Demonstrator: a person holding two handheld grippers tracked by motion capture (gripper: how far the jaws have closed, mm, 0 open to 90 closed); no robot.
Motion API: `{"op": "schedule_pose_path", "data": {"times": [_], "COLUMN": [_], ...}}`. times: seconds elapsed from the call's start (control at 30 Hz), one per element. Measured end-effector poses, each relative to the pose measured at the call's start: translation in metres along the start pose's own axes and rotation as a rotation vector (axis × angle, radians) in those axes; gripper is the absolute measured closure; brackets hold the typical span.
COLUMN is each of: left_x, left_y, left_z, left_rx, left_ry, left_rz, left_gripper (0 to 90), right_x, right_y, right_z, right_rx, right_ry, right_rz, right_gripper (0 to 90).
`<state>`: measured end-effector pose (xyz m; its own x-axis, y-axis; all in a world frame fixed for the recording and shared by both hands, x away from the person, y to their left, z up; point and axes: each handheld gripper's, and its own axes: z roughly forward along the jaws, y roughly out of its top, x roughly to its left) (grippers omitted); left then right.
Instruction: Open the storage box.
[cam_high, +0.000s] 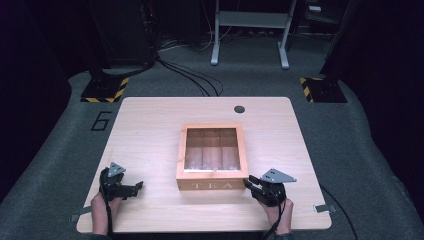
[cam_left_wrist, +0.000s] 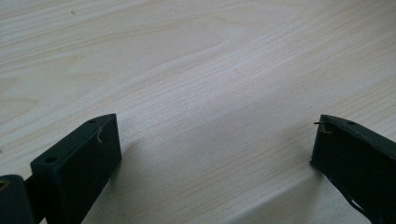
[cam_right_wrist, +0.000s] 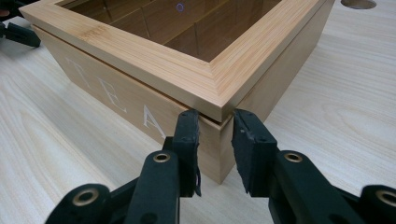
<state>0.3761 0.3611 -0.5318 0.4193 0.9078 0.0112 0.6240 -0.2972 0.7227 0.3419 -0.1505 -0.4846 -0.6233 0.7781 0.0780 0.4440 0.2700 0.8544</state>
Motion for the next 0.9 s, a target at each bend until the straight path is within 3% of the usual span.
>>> {"op": "schedule_pose_path", "data": {"times": [0.4, 0.9], "left_x": [0.000, 0.000], "left_y": [0.000, 0.000], "left_z": [0.000, 0.000], "left_rx": [0.002, 0.002], "left_ry": [-0.002, -0.001], "left_rz": [0.001, 0.001], "left_gripper": [1.2, 1.2], "right_x": [0.000, 0.002], "right_y": [0.003, 0.019], "right_z": [-0.002, -0.001], "right_rx": [-0.066, -0.150], "right_ry": [0.006, -0.008], "right_rz": [0.033, 0.026], "right_gripper": [72.8, 80.1]}}
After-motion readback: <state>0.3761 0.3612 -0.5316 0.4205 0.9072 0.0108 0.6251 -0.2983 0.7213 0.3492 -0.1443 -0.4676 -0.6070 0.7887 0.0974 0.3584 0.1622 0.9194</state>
